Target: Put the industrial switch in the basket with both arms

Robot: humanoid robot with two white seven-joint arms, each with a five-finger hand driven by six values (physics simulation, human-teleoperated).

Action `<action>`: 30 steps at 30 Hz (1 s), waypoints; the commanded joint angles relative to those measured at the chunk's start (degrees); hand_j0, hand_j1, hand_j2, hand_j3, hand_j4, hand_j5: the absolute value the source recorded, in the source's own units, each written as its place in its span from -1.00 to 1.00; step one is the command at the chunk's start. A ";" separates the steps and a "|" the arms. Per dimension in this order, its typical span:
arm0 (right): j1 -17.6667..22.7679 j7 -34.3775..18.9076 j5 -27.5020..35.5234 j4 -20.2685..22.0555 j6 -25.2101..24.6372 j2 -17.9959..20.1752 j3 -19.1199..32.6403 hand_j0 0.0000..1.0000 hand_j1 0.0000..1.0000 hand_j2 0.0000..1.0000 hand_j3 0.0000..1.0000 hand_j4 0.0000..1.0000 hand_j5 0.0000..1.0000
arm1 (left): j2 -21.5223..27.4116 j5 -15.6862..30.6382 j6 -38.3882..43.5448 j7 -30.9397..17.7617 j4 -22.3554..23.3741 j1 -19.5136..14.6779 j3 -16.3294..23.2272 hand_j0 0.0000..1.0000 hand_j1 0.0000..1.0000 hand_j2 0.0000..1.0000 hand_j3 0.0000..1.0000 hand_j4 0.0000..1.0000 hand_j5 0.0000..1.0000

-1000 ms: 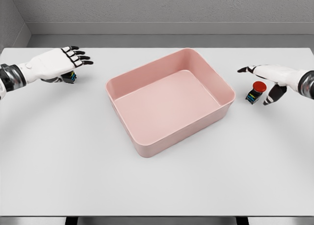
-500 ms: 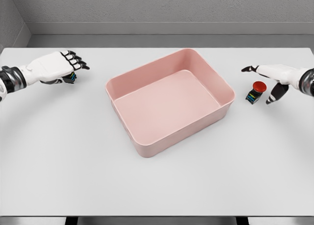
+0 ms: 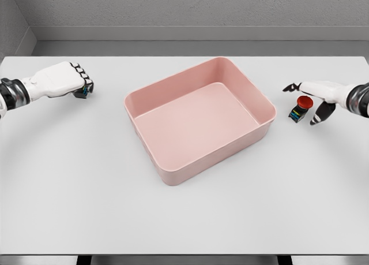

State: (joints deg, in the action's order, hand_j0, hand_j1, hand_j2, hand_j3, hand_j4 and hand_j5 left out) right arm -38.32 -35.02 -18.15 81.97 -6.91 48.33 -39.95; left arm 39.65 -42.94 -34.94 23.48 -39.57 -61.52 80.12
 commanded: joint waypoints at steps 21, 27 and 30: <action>-0.09 0.02 -0.92 0.12 0.58 -0.34 -0.04 0.07 0.07 0.07 0.07 0.07 0.07 | -0.10 -1.89 -0.06 -0.19 -0.78 -0.26 -0.06 -0.35 -0.35 -0.35 -0.35 -0.35 -0.35; -0.70 0.02 -1.10 0.91 0.85 -0.08 -0.04 0.08 0.08 0.08 0.08 0.08 0.08 | -0.01 -2.33 -0.06 -0.27 -1.74 -1.23 -0.05 -0.35 -0.35 -0.35 -0.35 -0.35 -0.35; -0.97 0.02 -1.10 1.53 0.94 0.45 0.05 0.09 0.09 0.09 0.09 0.09 0.09 | -0.01 -2.33 -0.06 -0.19 -1.83 -1.67 -0.05 -0.35 -0.35 -0.35 -0.35 -0.35 -0.35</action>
State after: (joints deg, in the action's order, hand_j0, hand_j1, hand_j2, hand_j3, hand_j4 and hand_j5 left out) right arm -39.29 -35.01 -19.24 83.07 -6.07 48.44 -39.95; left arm 39.62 -45.47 -34.92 23.22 -41.18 -63.28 80.29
